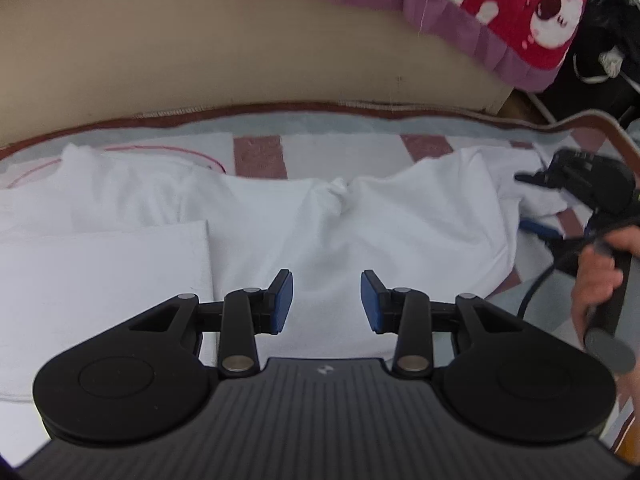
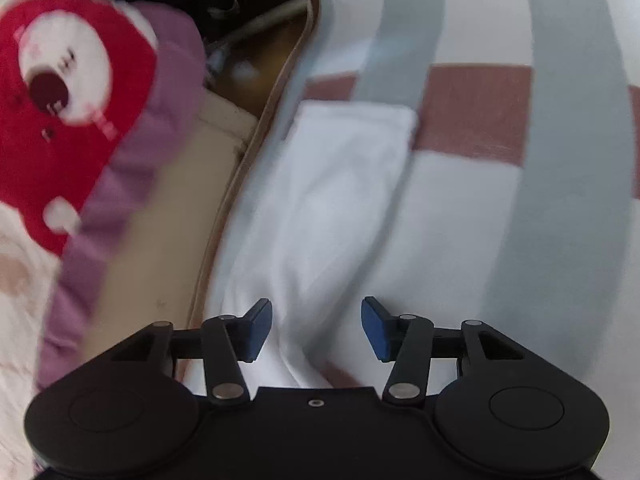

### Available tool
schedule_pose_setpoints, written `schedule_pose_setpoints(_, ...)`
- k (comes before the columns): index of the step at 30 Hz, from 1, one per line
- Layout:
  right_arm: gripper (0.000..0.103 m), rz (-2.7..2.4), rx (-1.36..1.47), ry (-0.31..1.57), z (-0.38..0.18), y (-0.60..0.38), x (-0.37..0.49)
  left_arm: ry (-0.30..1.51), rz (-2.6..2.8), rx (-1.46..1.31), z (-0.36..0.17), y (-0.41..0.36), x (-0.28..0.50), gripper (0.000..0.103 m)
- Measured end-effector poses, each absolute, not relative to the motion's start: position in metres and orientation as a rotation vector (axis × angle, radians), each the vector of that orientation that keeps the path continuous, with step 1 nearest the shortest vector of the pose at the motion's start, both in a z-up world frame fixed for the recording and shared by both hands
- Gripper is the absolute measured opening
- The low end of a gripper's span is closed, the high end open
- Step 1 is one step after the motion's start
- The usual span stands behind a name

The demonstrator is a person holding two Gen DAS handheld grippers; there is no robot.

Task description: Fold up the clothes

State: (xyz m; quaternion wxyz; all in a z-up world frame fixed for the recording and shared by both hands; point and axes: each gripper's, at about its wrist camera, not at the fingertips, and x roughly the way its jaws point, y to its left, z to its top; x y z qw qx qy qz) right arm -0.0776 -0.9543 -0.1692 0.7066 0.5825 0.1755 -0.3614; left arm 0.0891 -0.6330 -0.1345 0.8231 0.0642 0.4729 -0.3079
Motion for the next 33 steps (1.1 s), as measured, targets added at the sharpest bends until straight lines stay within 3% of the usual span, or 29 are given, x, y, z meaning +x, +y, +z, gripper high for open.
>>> schedule_pose_setpoints(3,0.055,-0.77,1.207,0.373,-0.172,-0.963,-0.066,1.017,-0.651,0.119,-0.144,-0.629,0.093,0.037)
schedule_pose_setpoints(4,0.049,-0.754,1.206,0.37,-0.173,-0.969,-0.064,1.02,-0.648,0.11,-0.146,-0.629,0.095,0.037)
schedule_pose_setpoints(5,0.036,-0.737,1.21,0.366,-0.174,-0.976,-0.063,1.021,-0.646,0.102,-0.149,-0.628,0.097,0.037)
schedule_pose_setpoints(6,0.006,-0.723,1.232,0.341,-0.176,-0.982,-0.068,1.017,-0.647,0.105,-0.151,-0.628,0.098,0.037)
schedule_pose_setpoints(11,0.006,-0.817,1.237,0.075,-0.152,-0.984,-0.118,0.997,-0.66,0.186,-0.157,-0.624,0.089,0.037)
schedule_pose_setpoints(16,0.006,-0.894,1.155,0.167,-0.143,-0.981,-0.117,0.992,-0.68,0.203,-0.166,-0.62,0.074,0.038)
schedule_pose_setpoints(23,0.006,-0.863,1.179,0.118,-0.144,-0.972,-0.122,1.003,-0.703,0.2,-0.16,-0.618,0.065,0.041)
schedule_pose_setpoints(33,0.006,-0.241,1.001,0.071,-0.097,-0.893,-0.053,0.905,-0.489,0.046,-0.089,-0.52,0.074,0.041)
